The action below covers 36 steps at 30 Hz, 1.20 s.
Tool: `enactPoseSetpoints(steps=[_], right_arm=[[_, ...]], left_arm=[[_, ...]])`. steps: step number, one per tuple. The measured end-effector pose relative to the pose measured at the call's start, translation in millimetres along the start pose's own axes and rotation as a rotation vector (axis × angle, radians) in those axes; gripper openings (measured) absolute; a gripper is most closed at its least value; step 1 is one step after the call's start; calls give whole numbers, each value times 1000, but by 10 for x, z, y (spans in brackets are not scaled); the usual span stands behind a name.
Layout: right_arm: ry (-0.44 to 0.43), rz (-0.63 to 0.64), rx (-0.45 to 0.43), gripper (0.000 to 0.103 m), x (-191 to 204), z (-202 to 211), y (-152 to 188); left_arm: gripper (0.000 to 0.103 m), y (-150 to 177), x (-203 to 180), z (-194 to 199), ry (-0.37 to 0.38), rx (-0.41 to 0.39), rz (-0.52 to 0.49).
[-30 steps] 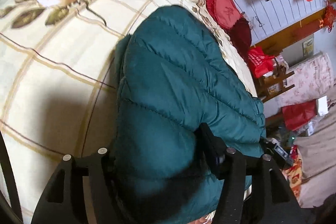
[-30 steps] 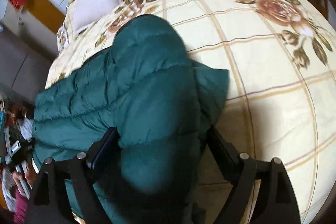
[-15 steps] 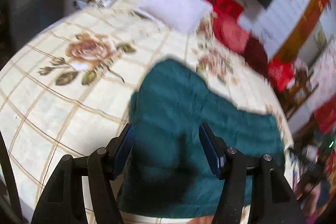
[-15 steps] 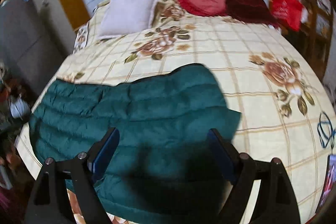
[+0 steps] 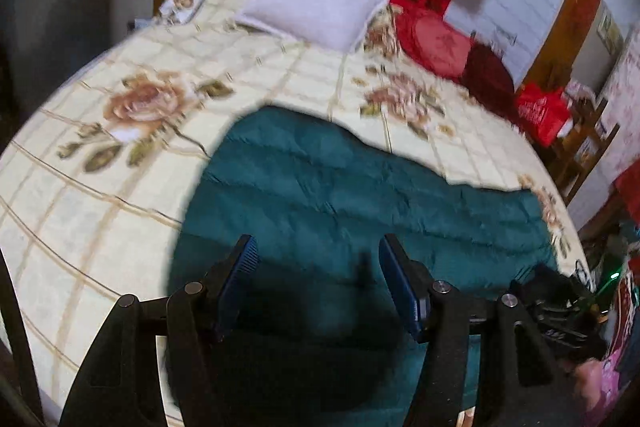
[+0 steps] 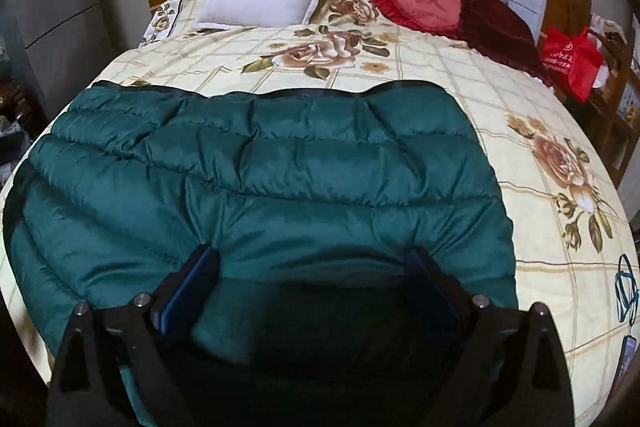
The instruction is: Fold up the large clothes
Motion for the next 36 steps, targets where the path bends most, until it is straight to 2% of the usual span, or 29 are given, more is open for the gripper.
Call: enactPoseSetpoints(steps=[3, 7, 14, 19, 24, 29, 36], right_arm=[[-7, -1, -16, 97, 20, 122, -9], [-44, 3, -55, 97, 65, 240, -24], [-6, 43, -20, 100, 99, -19, 48], [5, 23, -30, 100, 139, 118, 33], [-32, 21, -70, 100, 350, 398, 44], [-47, 36, -91, 100, 656, 632, 214], [-34, 3, -100, 100, 809, 769, 416]], left_arm=[[43, 87, -87, -183, -42, 22, -15], [46, 151, -107, -321, -61, 32, -33], [49, 177, -122, -388, -61, 26, -69], [49, 194, -135, -254, -91, 26, -49], [49, 279, -182, 48, -91, -30, -59], [49, 473, -247, 284, -99, -48, -83], [49, 797, -422, 405, -106, -48, -123]])
Point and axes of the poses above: each gripper's, at about its wrist camera, not at the fingertips, and z roughly against the way its jaws point, x to its left, y to its underside, the point moved 5 cm from there along -z, roughly the way its jaws point, and after that the axes turned 10 degrees about -y, right-handed, at the moved point
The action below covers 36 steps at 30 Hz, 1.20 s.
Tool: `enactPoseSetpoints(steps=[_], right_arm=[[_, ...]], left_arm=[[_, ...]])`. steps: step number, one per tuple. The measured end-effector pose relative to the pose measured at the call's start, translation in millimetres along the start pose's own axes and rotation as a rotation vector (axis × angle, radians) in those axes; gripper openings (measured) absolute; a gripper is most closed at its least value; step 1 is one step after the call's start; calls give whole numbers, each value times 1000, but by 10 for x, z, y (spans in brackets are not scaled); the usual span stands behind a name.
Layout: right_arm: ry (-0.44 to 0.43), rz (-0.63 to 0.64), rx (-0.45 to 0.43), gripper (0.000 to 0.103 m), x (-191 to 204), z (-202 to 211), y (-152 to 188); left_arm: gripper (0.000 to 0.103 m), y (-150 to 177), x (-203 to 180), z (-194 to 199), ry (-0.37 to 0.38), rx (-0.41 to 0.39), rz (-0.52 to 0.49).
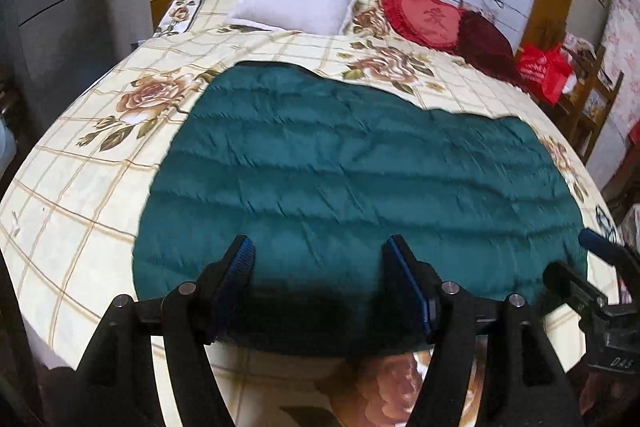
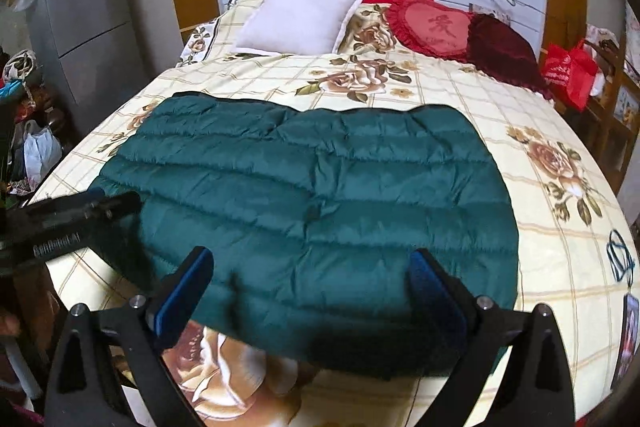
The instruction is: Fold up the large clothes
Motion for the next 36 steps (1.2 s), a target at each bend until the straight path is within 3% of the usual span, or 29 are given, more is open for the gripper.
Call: enactPoseSetpoints(steps=[13, 36], right_arm=[[71, -76, 11, 100, -99, 24, 199], [108, -63, -15, 100, -24, 242, 256]], left_arm=[[49, 232, -203, 120, -23, -30, -74], [49, 195, -160, 428, -32, -127, -48]])
Point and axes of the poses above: each gripper's, at about its wrist camera, not at the fingertips, and z roughly against the way its jaws point, x to its left, y to its underside, the point moved 5 cm from there along -z, roughly the way its jaws point, and after that the axes turned 10 degrees about -y, right-handed, at the moved point
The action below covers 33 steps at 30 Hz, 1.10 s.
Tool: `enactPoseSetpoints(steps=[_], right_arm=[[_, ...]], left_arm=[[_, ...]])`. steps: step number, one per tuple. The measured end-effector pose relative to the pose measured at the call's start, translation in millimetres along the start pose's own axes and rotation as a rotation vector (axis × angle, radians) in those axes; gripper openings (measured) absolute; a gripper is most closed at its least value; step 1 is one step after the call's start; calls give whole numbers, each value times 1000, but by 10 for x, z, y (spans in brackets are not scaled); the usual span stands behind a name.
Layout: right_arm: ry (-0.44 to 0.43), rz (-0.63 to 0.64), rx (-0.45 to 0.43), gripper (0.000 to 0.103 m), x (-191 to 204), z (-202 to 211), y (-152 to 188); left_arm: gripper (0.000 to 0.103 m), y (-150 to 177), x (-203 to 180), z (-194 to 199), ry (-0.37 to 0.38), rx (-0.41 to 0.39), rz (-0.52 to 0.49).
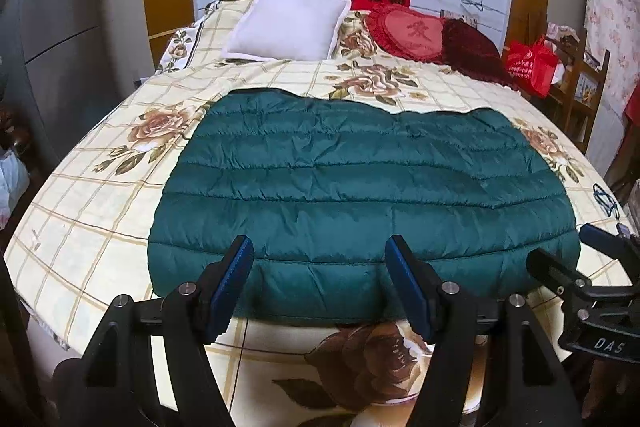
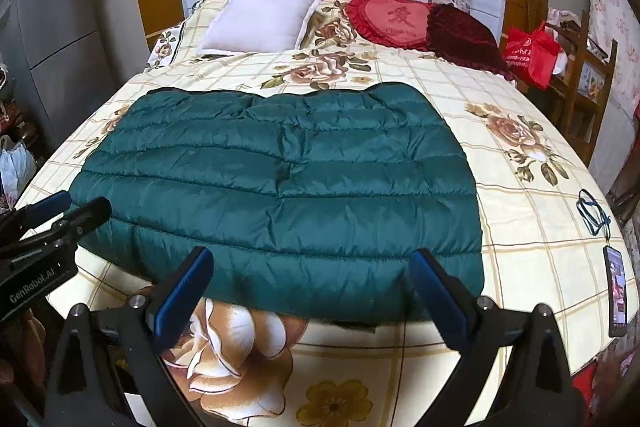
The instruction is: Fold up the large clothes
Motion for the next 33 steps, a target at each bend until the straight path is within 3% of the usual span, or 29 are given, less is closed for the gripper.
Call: enactPoseSetpoints(steps=[33], right_arm=[[-4, 24, -16, 100, 105, 83, -32]], left_arm=[[49, -18, 64, 100, -47, -30, -6]])
Point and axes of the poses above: each gripper's, at about its wrist camera, not at the fingertips, and z roughly against the way its jaws point, x to its left, y to its underside, the point moved 5 cm from there along -z, roughly the way its jaws point, and after that the axes turned 10 degrees about -y, right-handed, at the moved point
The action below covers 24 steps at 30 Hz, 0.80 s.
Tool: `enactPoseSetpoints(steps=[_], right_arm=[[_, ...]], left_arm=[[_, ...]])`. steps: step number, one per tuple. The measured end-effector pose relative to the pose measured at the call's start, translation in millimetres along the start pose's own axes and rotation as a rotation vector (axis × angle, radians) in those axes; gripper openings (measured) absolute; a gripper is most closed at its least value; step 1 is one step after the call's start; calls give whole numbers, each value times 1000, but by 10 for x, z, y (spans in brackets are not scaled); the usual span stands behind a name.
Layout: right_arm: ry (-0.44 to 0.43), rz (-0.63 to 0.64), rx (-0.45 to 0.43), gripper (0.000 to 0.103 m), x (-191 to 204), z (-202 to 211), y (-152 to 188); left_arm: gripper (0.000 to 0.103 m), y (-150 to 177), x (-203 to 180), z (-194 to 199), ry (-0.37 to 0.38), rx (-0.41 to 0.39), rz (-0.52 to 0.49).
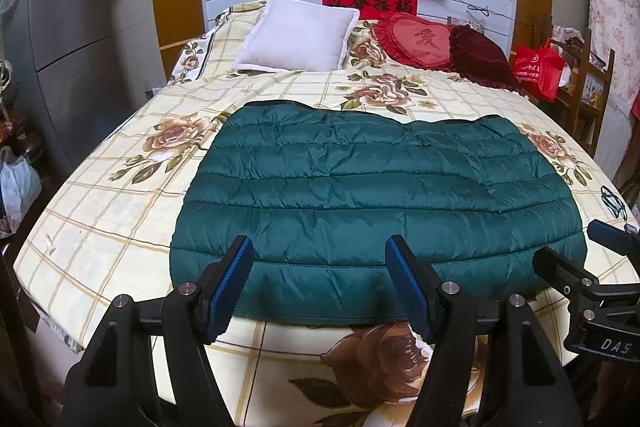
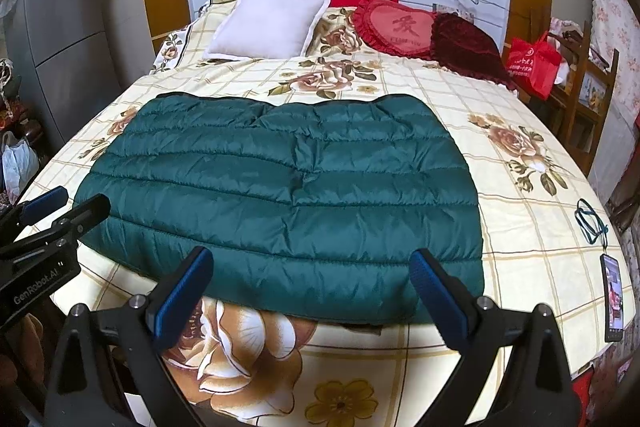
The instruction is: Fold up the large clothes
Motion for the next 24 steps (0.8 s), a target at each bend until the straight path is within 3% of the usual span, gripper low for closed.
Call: enactPoseSetpoints(steps=[24], right_arm=[[-3, 4, 15, 100, 15, -52, 9]], left_arm=[[49, 12, 12, -38, -3, 2, 4]])
Point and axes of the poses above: each gripper's, at about its wrist camera, not at the fingertips, and z roughly against the way its jaws point, x to its left, y to its underside, the point moved 5 cm from there along -z, roughly the way its jaws point, and after that the axes turned 10 degrees about -y, right-handed, at the moved point
